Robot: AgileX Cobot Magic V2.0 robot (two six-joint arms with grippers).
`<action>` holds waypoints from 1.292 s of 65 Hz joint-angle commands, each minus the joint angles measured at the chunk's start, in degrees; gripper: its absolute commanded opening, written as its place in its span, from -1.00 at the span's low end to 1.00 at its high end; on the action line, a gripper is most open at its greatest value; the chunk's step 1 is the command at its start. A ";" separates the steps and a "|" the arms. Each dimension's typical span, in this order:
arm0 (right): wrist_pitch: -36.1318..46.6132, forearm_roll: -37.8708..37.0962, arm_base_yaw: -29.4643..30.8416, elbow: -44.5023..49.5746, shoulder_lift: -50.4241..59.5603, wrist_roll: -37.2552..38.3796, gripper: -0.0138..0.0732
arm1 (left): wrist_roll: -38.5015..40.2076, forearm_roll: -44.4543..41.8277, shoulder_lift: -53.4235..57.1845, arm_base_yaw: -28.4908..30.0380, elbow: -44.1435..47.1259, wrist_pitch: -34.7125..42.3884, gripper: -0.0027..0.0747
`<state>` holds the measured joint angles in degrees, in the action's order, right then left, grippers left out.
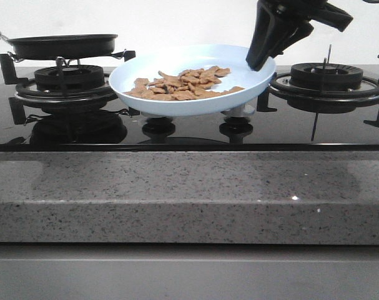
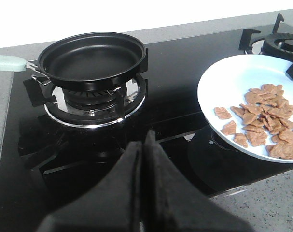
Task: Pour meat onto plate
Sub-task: 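Lower the plate of meat between the burners with the right gripper, then open the right gripper and lift it away from the plate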
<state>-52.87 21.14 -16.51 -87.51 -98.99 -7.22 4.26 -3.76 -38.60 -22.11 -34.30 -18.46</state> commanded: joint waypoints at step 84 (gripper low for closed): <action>-3.96 7.37 7.84 -28.63 -18.67 -0.09 -0.24 | 0.57 -0.15 0.20 -0.56 -1.52 4.88 -0.98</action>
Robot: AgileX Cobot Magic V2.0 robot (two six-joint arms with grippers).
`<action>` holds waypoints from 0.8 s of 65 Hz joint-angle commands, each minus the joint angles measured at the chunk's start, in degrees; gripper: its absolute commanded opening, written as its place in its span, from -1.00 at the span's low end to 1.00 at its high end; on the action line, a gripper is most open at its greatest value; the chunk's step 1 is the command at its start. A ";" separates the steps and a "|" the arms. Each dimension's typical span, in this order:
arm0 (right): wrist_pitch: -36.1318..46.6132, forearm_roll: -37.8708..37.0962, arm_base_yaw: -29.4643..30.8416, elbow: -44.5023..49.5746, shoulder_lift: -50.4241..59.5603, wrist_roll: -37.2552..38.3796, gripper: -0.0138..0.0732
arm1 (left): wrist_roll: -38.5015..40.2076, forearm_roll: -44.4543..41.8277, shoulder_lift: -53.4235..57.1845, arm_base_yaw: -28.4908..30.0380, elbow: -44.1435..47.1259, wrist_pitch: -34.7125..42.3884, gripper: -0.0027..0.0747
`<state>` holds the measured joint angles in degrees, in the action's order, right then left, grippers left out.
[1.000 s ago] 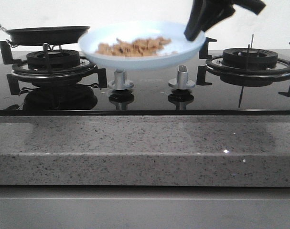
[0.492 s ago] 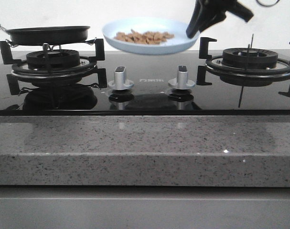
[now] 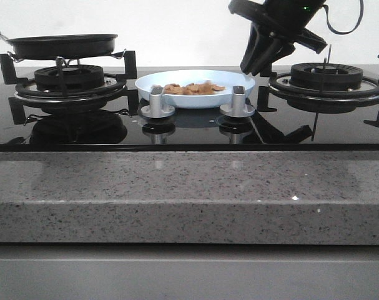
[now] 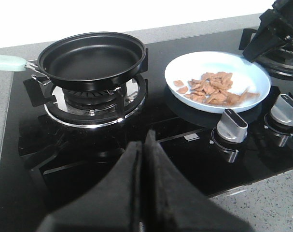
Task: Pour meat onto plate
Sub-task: 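Open the right gripper and lift it away from the plate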
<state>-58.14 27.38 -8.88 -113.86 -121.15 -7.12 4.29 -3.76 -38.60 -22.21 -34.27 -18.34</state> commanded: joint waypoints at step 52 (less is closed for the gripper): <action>-13.22 -1.43 0.44 -13.76 5.77 -0.19 -0.82 | 0.54 -0.15 0.20 -0.47 -1.56 4.75 -0.98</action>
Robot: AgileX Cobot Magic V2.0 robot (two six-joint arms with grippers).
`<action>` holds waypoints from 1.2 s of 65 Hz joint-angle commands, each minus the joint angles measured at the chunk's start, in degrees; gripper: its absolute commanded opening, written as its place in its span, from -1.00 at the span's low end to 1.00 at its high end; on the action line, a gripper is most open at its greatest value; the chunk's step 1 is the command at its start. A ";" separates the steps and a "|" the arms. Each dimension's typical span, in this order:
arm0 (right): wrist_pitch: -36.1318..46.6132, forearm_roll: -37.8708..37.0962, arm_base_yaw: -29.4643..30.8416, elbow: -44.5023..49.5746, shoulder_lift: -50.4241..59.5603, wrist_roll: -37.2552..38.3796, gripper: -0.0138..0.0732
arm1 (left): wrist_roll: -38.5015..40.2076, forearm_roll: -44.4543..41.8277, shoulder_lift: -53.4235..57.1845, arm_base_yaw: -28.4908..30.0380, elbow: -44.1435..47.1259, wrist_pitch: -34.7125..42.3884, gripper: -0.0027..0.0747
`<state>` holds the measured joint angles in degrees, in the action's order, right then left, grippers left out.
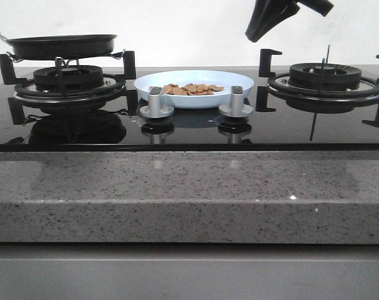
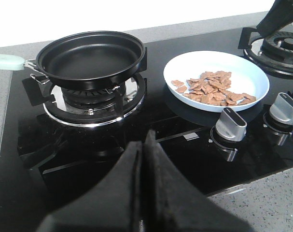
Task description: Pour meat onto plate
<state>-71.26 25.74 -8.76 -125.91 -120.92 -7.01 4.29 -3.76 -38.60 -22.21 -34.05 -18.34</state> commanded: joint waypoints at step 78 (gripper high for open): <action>54.25 -8.92 0.02 86.59 78.43 -7.13 -0.82 | 0.54 -0.15 0.20 -0.47 -1.78 4.75 -0.98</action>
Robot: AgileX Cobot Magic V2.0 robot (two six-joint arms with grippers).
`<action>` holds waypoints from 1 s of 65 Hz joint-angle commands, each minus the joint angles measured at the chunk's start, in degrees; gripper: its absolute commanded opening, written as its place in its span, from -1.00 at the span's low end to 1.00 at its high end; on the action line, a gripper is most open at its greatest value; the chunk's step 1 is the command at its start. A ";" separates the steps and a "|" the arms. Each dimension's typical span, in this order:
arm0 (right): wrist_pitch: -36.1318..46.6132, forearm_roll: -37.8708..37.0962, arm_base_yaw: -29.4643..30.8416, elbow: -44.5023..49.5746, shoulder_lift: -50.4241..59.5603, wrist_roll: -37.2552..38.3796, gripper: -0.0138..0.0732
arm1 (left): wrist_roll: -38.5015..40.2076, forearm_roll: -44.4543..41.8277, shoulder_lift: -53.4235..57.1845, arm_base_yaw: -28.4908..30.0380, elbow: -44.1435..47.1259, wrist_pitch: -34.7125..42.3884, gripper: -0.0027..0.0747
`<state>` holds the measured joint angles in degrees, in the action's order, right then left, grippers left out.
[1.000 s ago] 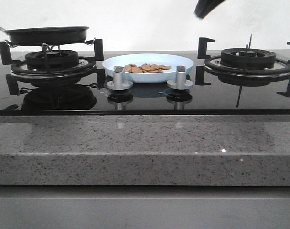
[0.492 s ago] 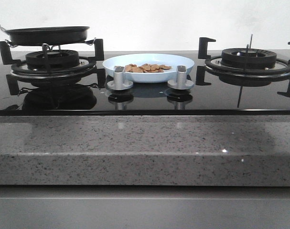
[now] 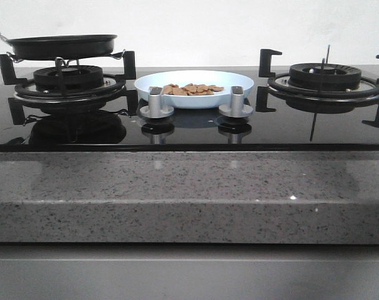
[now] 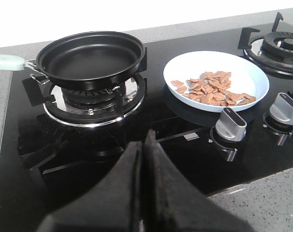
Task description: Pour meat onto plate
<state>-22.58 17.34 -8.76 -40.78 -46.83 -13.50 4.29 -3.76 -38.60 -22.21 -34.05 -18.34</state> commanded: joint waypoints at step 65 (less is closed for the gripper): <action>9.19 -0.02 0.02 11.66 16.64 -0.64 -0.82 | 0.54 -0.15 0.20 -0.47 -1.78 4.75 -0.98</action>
<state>-18.23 17.05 -8.76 -27.35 -30.06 -13.64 4.29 -3.78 -38.60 -22.21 -34.05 -18.34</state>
